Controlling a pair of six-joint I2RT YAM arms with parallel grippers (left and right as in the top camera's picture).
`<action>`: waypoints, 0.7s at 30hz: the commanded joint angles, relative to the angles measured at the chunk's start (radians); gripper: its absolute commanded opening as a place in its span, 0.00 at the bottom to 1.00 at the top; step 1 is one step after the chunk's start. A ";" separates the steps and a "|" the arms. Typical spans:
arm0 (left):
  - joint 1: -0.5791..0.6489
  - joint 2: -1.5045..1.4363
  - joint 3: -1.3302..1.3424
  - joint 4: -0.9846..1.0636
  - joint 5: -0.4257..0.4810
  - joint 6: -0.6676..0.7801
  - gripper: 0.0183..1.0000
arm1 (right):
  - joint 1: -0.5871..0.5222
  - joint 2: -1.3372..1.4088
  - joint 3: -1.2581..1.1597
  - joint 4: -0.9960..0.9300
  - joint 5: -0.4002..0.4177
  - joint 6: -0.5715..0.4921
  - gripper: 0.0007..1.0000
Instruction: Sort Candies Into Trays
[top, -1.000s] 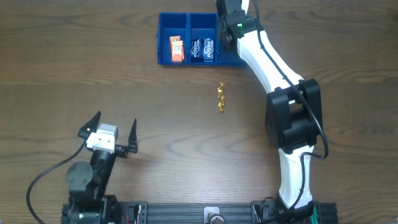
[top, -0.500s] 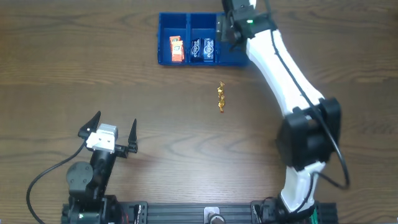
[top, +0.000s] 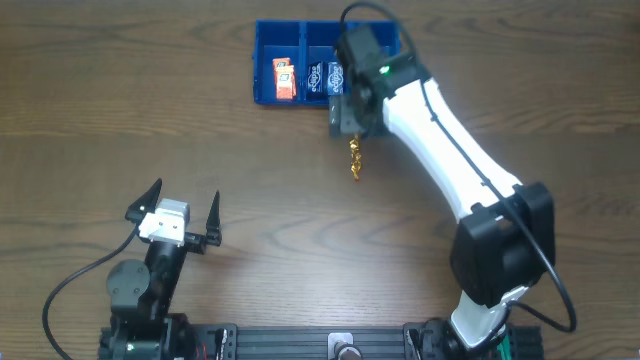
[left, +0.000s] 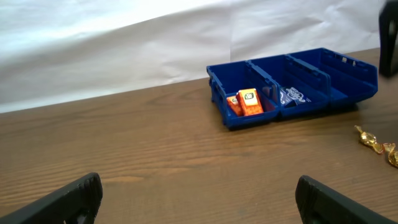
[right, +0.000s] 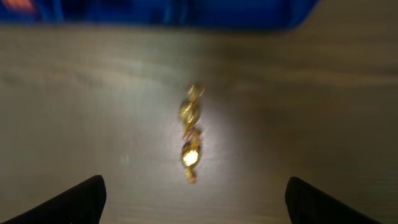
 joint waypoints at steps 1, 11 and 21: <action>0.003 -0.006 -0.018 -0.042 0.021 0.006 1.00 | 0.041 0.009 -0.141 0.061 -0.057 0.074 0.92; 0.003 -0.006 -0.018 -0.042 0.021 0.006 1.00 | 0.060 0.018 -0.314 0.181 -0.066 0.094 0.86; 0.003 -0.006 -0.018 -0.042 0.021 0.006 1.00 | 0.056 0.046 -0.341 0.269 -0.043 0.090 0.79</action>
